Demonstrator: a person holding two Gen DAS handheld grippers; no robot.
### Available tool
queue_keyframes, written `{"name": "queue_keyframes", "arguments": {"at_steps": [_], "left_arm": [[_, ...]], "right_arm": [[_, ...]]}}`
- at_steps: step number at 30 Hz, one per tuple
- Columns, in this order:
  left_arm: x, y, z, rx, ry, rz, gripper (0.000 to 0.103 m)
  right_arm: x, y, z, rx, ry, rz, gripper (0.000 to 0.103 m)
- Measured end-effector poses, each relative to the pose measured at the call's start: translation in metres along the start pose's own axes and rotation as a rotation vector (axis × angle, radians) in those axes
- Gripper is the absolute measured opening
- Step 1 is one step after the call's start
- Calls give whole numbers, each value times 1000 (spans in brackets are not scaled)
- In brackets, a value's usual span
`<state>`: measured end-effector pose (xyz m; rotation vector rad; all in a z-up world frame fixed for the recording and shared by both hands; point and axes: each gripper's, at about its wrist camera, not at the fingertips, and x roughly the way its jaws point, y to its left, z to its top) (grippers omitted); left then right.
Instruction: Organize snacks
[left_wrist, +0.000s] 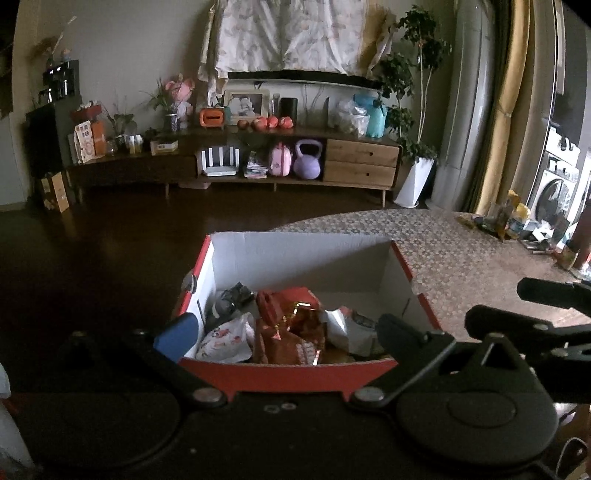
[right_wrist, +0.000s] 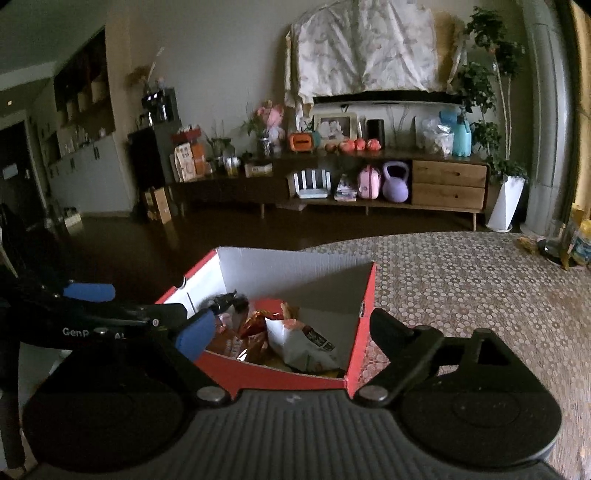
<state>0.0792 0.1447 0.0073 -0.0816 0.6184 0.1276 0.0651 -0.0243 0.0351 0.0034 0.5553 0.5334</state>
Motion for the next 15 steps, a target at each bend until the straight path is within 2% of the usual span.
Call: {"name": "queue_keyframes", "arguments": {"at_steps": [6, 10, 15], "left_arm": [[-15, 0, -1, -26, -17, -21, 103], [-24, -2, 0, -24, -32, -40, 103], [-33, -4, -3, -29, -45, -55, 103]], "right_arm": [[-22, -3, -4, 21, -46, -18, 96], [-32, -7, -8, 53, -47, -9, 101], [-40, -7, -13, 54, -43, -1, 101]]}}
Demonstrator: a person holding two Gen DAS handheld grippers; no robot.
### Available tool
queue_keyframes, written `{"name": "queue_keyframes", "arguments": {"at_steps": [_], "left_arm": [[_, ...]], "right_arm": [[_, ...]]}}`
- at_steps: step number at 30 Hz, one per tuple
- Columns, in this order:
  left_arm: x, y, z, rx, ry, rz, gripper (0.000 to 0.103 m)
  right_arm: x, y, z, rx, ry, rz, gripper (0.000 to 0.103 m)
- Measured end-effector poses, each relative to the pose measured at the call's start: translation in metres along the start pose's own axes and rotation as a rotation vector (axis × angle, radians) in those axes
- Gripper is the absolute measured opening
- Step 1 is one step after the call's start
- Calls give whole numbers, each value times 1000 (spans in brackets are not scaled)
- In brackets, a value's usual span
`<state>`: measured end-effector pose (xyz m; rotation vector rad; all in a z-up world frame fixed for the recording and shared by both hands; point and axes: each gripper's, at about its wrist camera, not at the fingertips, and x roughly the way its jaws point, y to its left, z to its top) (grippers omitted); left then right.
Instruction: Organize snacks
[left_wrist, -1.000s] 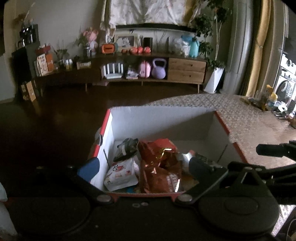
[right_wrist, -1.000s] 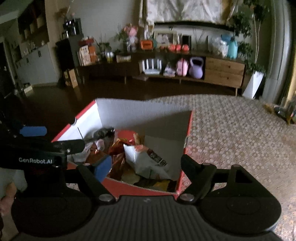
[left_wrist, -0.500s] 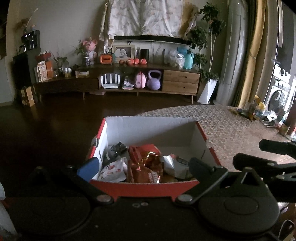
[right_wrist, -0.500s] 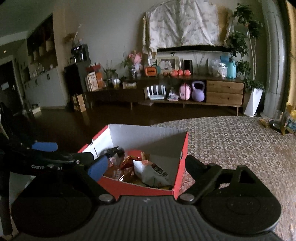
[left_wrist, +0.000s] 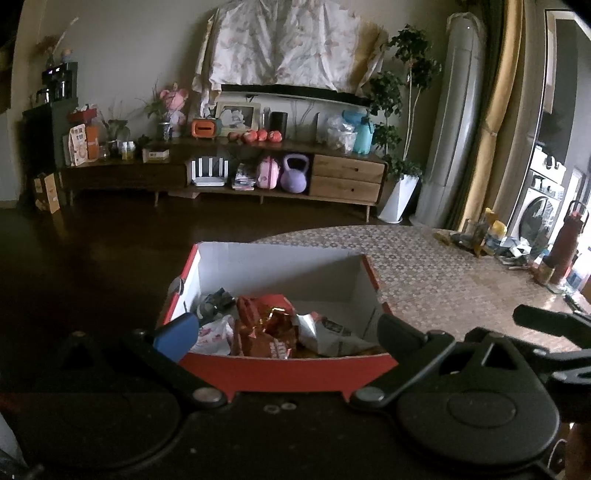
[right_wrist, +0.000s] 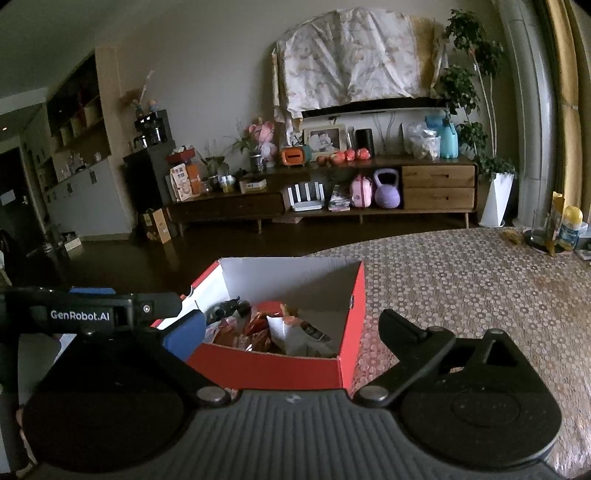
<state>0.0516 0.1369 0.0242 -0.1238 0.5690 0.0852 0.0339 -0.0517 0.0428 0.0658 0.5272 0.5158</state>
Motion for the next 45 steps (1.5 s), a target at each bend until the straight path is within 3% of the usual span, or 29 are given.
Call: {"name": "queue_keyframes", "arguments": {"at_steps": [21, 45], "left_arm": [[-20, -9, 5, 34, 3, 8, 103], [-16, -9, 5, 26, 16, 23, 103]], "right_arm": [[-11, 0, 8, 38, 4, -42, 101], [-7, -2, 5, 45, 27, -66, 101]]}}
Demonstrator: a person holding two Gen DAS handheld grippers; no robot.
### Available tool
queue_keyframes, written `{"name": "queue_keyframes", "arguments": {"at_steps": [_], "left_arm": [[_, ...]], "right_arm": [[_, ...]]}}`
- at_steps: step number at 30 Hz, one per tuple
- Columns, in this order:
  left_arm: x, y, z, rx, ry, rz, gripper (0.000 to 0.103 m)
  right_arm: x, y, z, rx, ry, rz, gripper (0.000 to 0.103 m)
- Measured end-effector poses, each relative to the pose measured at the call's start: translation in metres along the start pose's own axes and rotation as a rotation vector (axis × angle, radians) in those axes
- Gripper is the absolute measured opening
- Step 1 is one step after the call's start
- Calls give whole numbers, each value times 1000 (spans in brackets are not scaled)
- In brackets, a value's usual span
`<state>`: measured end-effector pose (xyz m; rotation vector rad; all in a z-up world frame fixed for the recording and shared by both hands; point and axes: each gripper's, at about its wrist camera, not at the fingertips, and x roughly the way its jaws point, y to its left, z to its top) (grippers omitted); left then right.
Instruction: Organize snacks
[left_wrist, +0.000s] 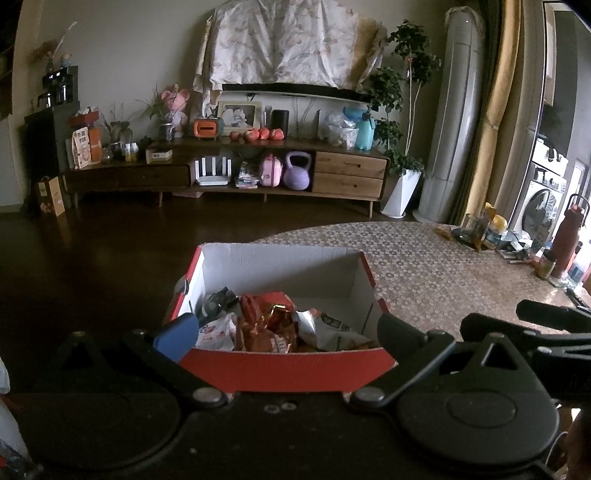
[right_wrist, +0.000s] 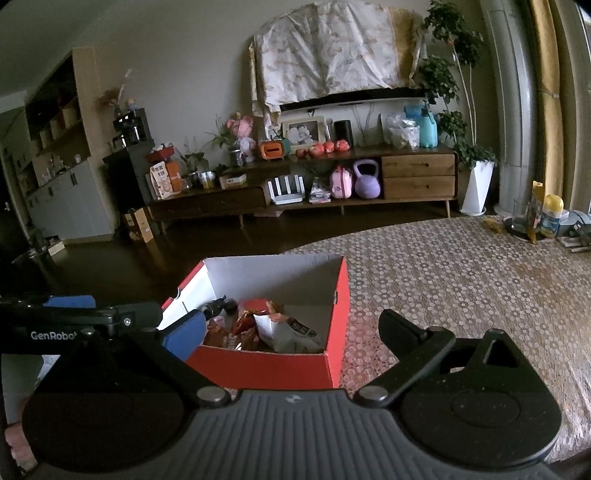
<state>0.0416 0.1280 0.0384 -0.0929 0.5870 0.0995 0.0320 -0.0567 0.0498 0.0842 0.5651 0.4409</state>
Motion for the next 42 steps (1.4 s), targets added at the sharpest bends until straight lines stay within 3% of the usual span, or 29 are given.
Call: {"name": "queue_keyframes", "arguments": {"at_steps": [15, 29, 42], "left_arm": [[5, 1, -3, 0, 14, 3, 103], [3, 10, -5, -15, 4, 70, 103], [4, 22, -2, -79, 11, 87, 103]], "right_arm": [[3, 1, 1, 3, 31, -14, 101], [14, 15, 3, -27, 90, -28, 101], [16, 24, 3, -51, 107, -15, 101]]}}
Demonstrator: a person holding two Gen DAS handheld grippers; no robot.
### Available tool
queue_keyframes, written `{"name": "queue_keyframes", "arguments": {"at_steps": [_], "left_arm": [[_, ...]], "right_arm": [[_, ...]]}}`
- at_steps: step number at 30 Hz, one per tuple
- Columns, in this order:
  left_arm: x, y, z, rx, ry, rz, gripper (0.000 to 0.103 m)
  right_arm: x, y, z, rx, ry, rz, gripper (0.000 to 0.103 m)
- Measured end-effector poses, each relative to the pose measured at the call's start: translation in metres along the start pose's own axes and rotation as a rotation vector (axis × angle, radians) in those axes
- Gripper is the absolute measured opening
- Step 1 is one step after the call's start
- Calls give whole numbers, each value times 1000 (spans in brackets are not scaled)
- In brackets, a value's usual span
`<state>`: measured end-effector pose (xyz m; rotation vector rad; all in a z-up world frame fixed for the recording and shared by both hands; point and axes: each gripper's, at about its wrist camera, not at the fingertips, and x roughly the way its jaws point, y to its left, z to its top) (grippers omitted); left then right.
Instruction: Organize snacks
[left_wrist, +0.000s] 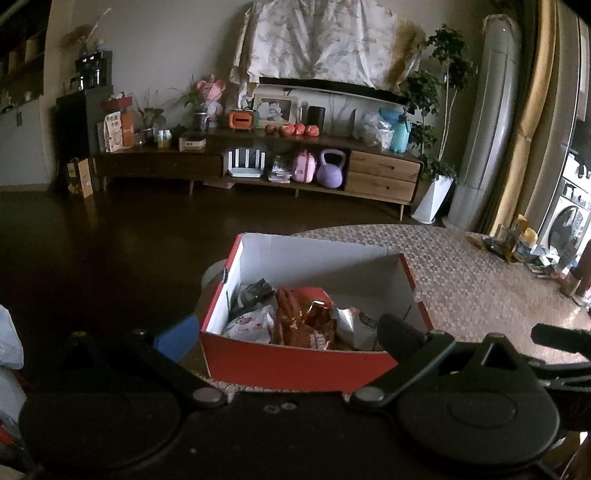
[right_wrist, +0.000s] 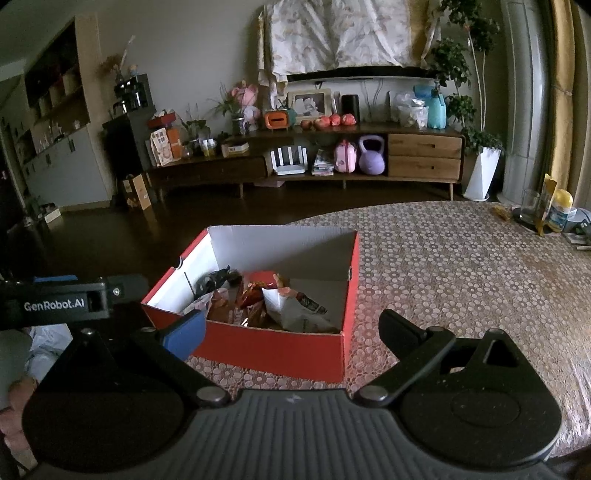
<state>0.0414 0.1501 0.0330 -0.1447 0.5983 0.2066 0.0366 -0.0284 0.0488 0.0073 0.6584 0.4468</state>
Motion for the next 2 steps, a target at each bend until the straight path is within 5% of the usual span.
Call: {"name": "queue_keyframes", "arguments": {"at_steps": [2], "left_arm": [[-1, -1, 0, 4, -4, -5, 103]], "right_arm": [[1, -1, 0, 0, 5, -2, 101]]}}
